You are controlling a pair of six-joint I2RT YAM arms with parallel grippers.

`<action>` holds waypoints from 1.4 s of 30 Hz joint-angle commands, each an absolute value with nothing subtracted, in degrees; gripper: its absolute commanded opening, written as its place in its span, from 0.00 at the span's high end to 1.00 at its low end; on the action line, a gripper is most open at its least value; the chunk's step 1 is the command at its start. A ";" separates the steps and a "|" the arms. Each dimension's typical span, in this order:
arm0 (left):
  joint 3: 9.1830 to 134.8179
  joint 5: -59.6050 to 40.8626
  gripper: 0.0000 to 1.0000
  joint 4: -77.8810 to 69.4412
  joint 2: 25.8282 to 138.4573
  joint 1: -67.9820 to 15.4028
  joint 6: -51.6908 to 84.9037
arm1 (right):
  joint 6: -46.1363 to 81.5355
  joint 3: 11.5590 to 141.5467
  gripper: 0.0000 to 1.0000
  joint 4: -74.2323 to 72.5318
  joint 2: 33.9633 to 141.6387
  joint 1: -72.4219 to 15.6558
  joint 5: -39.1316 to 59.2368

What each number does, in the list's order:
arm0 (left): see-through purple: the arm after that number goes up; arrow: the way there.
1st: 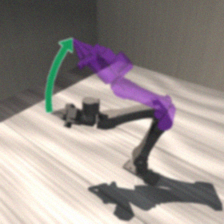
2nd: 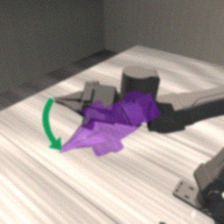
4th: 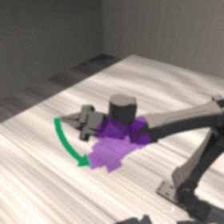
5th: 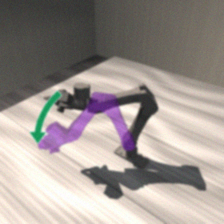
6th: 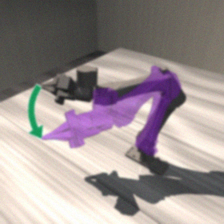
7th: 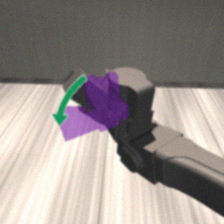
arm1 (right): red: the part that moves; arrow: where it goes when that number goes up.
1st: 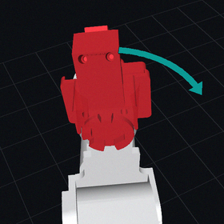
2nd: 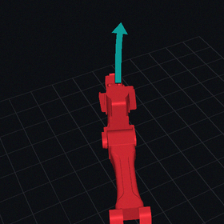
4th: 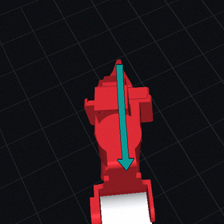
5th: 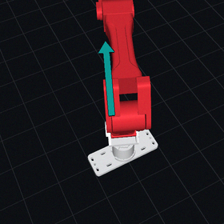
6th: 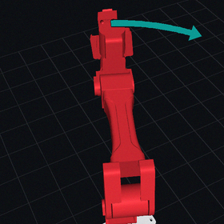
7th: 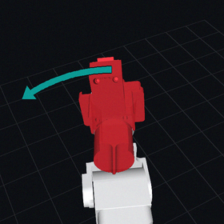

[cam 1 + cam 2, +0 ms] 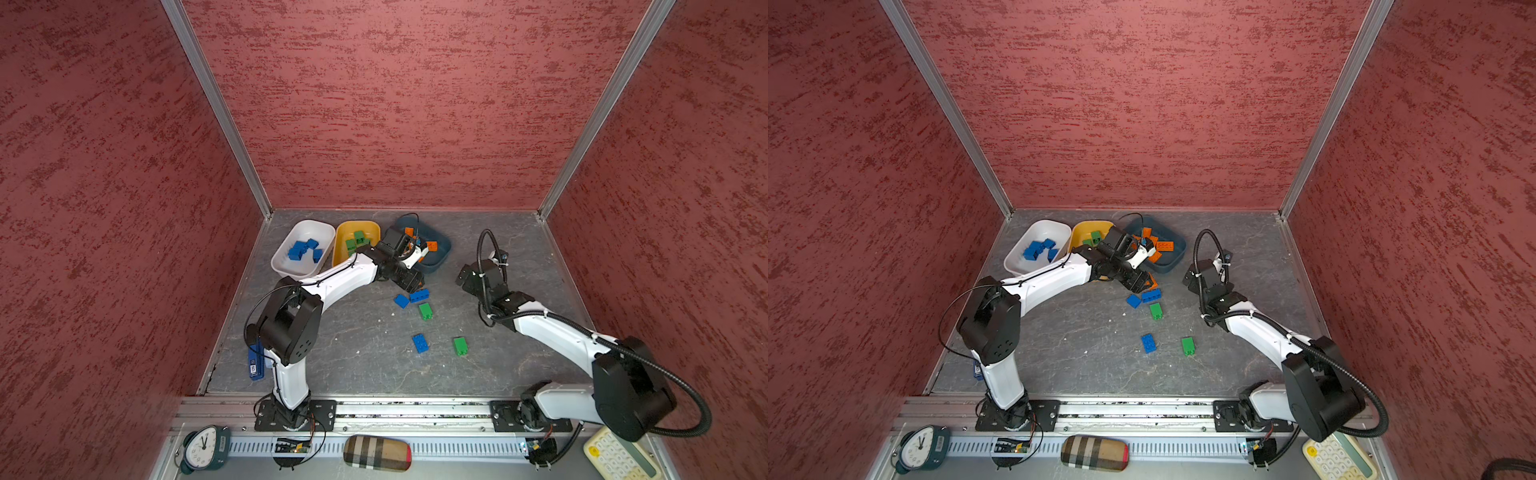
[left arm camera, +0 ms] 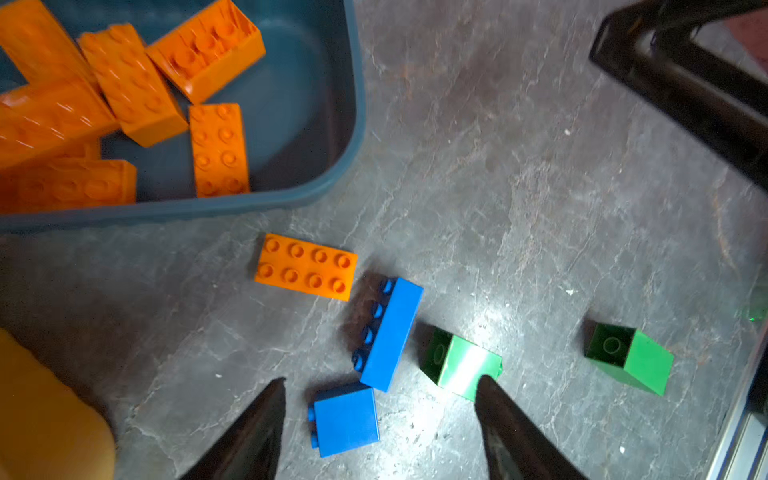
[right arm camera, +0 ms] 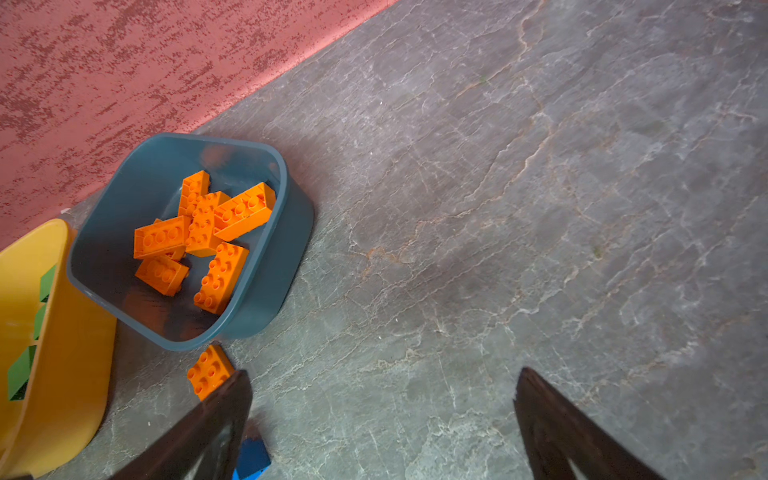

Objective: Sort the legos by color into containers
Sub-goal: 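Move the left gripper to the long blue brick and grasp it, then carry the long blue brick into the white tub and release it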

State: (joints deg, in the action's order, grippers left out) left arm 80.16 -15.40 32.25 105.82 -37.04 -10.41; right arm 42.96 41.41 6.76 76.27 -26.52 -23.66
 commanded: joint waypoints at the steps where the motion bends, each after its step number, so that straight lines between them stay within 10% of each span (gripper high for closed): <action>1: 78.42 -15.67 0.30 34.32 107.49 -38.94 -14.68 | 44.14 42.96 0.01 7.25 76.69 -26.28 -25.48; 23: 77.61 -6.77 0.58 23.21 116.48 -41.57 -12.71 | 43.36 41.46 0.01 7.87 74.80 -26.28 -23.83; 42: 73.31 -10.01 0.85 17.37 101.11 -33.93 -0.70 | 36.76 41.61 0.01 0.33 76.19 -26.37 -13.48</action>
State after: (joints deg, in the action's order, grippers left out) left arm 73.49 -8.88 21.26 105.12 -38.09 -5.74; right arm 38.04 41.63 4.08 77.03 -26.50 -16.40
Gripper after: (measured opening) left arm 0.254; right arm 0.990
